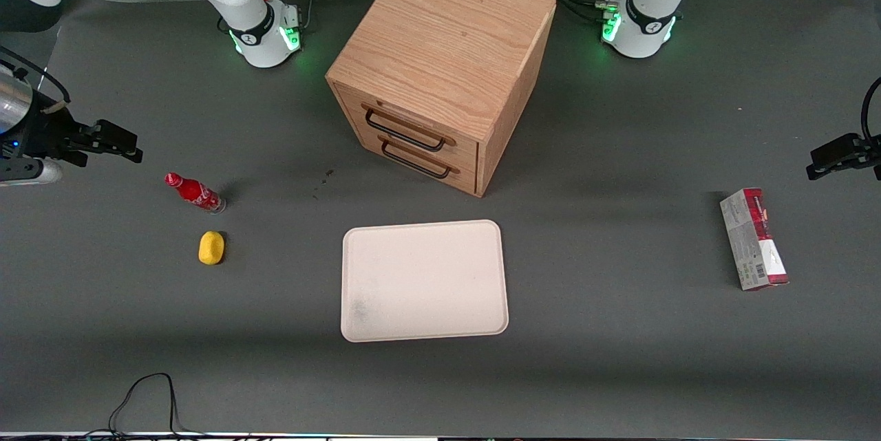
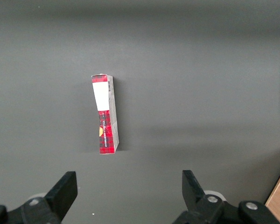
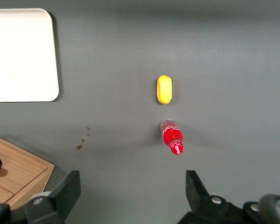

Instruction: Place coke bottle on tray

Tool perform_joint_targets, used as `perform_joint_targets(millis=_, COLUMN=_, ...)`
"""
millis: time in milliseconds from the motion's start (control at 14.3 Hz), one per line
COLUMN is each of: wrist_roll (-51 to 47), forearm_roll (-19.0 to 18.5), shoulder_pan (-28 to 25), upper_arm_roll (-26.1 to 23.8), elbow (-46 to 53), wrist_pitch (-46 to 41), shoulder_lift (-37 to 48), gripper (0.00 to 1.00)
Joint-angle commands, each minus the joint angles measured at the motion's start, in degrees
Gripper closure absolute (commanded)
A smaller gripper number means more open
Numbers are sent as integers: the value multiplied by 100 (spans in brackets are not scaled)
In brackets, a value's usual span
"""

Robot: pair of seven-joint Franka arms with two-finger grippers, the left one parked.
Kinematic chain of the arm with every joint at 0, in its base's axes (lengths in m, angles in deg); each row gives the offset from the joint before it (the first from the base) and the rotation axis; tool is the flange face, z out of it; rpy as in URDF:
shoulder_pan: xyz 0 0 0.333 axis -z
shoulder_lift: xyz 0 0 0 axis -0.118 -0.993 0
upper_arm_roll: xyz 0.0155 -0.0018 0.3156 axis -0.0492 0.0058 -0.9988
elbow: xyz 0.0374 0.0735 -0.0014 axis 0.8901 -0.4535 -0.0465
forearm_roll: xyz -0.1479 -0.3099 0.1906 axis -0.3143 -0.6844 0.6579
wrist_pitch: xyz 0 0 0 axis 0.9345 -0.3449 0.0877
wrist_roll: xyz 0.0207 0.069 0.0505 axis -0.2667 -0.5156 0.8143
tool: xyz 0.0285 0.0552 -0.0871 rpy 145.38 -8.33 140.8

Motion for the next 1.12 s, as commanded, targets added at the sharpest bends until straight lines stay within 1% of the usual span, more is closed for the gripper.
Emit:
perform_joint_targets(millis=0, wrist_roll=-141, forearm_roll=120, shoulder_pan=79, upper_arm_roll=-133, elbow=237, wrist_pitch=-208, shoulder_lift=-137, gripper=0)
perform_joint_targets(millis=701, wrist_roll=-195, forearm_roll=50, shoulder_pan=26, upper_arm_roll=-142, elbow=246, wrist_pitch=-481, shoulder_lift=-93, gripper=0)
perform_joint_targets(millis=1051, wrist_roll=-143, forearm_roll=41, shoulder_pan=26, upper_arm_roll=-81, elbow=202, wrist_pitch=-814, shoulder_lift=38, gripper=0)
